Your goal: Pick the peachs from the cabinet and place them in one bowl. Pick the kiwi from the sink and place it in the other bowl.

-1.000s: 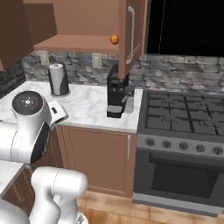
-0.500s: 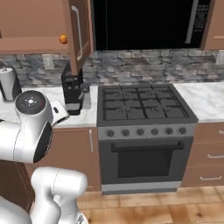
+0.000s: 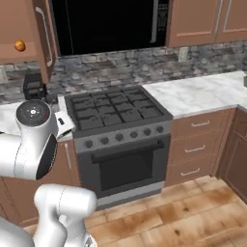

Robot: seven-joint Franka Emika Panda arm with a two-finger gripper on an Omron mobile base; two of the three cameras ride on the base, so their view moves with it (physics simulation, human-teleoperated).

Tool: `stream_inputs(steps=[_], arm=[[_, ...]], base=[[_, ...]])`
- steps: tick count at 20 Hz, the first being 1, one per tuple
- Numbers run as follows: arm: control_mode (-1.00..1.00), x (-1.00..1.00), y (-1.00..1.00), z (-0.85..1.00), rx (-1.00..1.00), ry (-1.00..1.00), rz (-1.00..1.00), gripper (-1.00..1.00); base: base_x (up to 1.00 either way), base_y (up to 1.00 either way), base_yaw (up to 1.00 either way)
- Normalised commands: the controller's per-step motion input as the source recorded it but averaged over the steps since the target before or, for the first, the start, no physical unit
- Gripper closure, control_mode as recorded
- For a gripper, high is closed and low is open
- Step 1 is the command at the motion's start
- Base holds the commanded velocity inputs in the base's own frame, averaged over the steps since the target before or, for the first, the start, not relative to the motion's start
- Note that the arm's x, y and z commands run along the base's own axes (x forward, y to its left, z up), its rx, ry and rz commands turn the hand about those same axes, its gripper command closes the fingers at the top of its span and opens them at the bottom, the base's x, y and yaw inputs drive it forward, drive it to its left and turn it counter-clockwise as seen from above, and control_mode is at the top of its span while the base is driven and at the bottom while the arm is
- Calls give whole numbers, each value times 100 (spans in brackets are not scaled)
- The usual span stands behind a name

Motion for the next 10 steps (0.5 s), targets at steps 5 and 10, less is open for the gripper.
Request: stream_inputs(steps=[5,10], arm=[[100,0,0,0,0,0,0,100],[100,0,0,0,0,0,0,100]], base=[[0,-12,-50],[0,-2,-50]])
